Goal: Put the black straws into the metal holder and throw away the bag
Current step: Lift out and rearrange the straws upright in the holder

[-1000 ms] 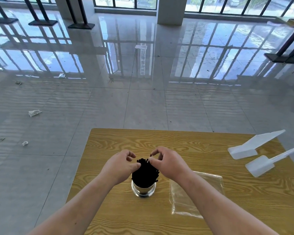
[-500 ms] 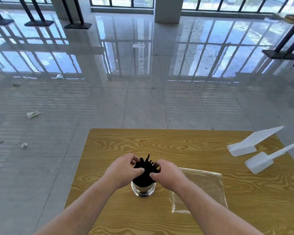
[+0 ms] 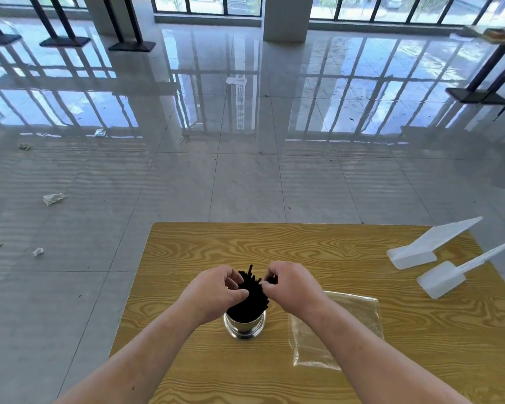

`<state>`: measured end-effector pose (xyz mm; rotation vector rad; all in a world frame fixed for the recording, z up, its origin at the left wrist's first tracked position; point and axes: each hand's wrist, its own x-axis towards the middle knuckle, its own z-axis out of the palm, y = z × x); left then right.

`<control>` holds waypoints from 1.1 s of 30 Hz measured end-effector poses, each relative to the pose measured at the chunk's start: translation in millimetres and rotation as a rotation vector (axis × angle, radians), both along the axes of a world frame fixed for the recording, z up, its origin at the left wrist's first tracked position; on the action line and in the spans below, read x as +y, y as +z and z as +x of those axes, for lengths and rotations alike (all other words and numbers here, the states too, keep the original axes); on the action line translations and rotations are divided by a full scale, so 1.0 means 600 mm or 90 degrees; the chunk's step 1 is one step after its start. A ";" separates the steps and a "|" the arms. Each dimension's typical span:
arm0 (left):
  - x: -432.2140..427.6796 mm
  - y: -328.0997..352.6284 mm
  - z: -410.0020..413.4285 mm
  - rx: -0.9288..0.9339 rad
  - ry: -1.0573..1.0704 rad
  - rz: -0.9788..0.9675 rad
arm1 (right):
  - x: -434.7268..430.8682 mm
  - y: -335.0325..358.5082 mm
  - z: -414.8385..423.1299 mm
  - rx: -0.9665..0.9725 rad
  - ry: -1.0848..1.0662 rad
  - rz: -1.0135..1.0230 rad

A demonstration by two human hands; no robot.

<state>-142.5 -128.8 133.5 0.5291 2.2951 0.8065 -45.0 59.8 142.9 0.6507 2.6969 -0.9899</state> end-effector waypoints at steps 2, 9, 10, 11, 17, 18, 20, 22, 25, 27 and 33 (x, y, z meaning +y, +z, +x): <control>0.003 0.001 -0.001 -0.003 0.002 0.000 | 0.006 0.015 -0.004 0.008 0.010 0.000; 0.010 0.008 -0.004 -0.022 0.006 0.005 | 0.022 0.073 -0.022 0.036 0.036 0.022; 0.012 0.009 -0.005 -0.024 0.005 0.010 | 0.024 0.083 -0.024 0.039 0.036 0.021; 0.012 0.010 -0.006 -0.029 0.006 0.017 | 0.026 0.093 -0.025 0.040 0.037 0.015; 0.015 0.018 -0.008 -0.046 0.017 0.047 | 0.035 0.145 -0.031 0.089 0.023 0.000; 0.016 0.021 -0.007 -0.053 0.023 0.057 | 0.037 0.152 -0.032 0.100 0.017 0.000; 0.019 0.029 -0.006 -0.094 0.032 0.087 | 0.041 0.166 -0.032 0.119 0.004 -0.006; 0.021 0.039 -0.005 -0.143 0.046 0.121 | 0.045 0.179 -0.032 0.139 -0.005 -0.017; 0.024 0.059 -0.002 -0.146 0.066 0.142 | 0.052 0.197 -0.031 0.174 -0.015 -0.028; 0.028 0.071 -0.002 -0.180 0.084 0.184 | 0.054 0.205 -0.031 0.200 -0.021 -0.034; 0.031 0.090 -0.009 -0.374 0.185 0.315 | 0.054 0.205 -0.031 0.324 -0.028 -0.103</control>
